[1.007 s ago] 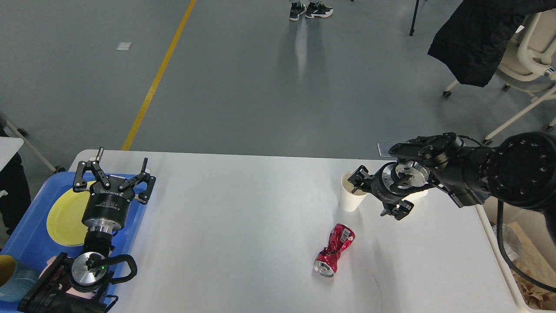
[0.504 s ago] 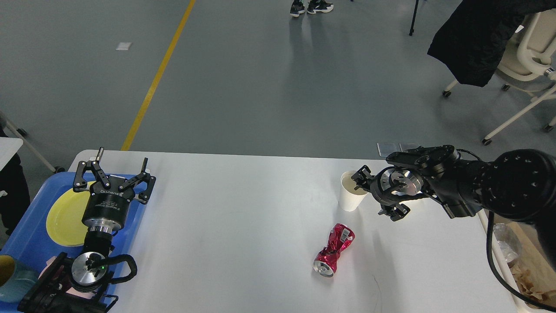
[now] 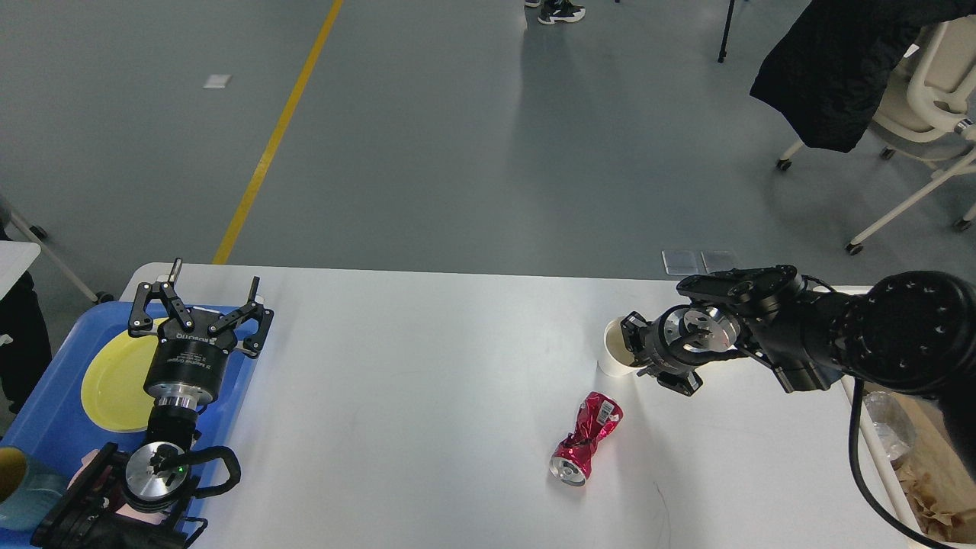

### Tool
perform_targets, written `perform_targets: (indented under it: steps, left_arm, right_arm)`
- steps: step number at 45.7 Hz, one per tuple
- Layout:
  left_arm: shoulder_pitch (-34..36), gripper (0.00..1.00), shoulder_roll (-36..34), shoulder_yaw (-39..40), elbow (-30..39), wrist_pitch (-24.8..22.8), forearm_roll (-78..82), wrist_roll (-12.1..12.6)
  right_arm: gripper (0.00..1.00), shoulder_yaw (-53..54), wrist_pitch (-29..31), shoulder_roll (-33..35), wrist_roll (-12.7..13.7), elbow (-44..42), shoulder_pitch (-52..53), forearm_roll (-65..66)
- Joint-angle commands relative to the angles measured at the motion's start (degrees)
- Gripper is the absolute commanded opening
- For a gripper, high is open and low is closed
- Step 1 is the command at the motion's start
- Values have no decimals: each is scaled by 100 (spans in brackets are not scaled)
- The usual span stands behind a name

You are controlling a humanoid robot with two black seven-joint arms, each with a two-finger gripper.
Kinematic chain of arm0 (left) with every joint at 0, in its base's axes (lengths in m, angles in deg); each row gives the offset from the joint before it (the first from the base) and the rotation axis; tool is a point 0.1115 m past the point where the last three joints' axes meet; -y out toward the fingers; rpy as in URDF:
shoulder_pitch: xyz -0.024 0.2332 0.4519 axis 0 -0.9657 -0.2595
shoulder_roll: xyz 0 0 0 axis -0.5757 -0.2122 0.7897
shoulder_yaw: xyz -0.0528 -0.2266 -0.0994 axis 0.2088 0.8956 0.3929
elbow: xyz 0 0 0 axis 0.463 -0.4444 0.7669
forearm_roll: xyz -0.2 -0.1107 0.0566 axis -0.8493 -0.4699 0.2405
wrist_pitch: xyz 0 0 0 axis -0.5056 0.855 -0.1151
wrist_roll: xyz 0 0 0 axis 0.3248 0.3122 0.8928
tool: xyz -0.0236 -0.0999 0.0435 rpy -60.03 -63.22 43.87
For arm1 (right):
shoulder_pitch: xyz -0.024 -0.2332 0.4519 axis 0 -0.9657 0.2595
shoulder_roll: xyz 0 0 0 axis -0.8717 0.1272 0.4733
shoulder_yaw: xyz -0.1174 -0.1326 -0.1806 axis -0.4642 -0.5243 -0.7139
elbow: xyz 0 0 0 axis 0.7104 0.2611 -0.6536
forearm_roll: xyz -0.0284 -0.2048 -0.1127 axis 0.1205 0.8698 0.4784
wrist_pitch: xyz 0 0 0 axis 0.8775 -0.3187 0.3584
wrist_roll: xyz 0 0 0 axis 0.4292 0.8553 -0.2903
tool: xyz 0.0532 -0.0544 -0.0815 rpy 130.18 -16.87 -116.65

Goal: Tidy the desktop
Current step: 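Lower the right gripper onto the upright white paper cup and grasp it, then carry the white cup to the bin and drop it in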

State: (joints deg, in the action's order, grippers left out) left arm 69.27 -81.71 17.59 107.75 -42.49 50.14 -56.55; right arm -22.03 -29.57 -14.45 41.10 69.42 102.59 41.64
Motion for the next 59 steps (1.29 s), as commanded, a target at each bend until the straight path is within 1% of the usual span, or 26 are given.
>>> perform_targets:
  steps: [1,10,17,19,25,29,36,41,45,48,51,54,57,59]
  left_arm:
    - [0,96,0,0,0,0,8,0]
    - [0,96,0,0,0,0,-1,0]
    - [0,96,0,0,0,0,8,0]
    - [0,96,0,0,0,0,-1,0]
    - [0,96,0,0,0,0,-1,0]
    - [0,96,0,0,0,0,8,9]
    - [0,96,0,0,0,0,0,0]
    - [0,96,0,0,0,0,-1,0]
    - [0,96,0,0,0,0,-1,0]
    - [0,96,0,0,0,0,0,0]
    - [0,96,0,0,0,0,-1,0]
    - [0,96,0,0,0,0,-1,0]
    - [0,96,0,0,0,0,-1,0]
    - [0,96,0,0,0,0,-1,0]
  right_arm:
    - [0,-30,318,257,2,250,129,5]
    - [0,-21,319,574,2,742,568,5]
    - [0,-197,362,855,10,1480,1367,14]
    - [0,-381,485,908,10,1734,1639,23]
    - [0,-1224,1082,943,-16,2402,2676,40]
    - [0,-1725,1653,943,-33,2789,3414,75]
    - [0,-2385,3006,961,-60,3413,4549,250]
    - [0,-2579,3543,1118,-69,4142,5164,830]
    - [0,-2596,3597,1408,-86,4863,5779,1270]
    - [0,-2675,3623,1619,-95,5294,6201,1350]
    - [0,-2842,3623,1795,-104,5567,6570,1367]
    - [0,-3009,3615,1813,-148,5638,6686,1367]
    - [0,-3150,3562,1831,-332,5629,6686,1367]
    - [0,-3273,3536,1831,-551,5603,6694,1376]
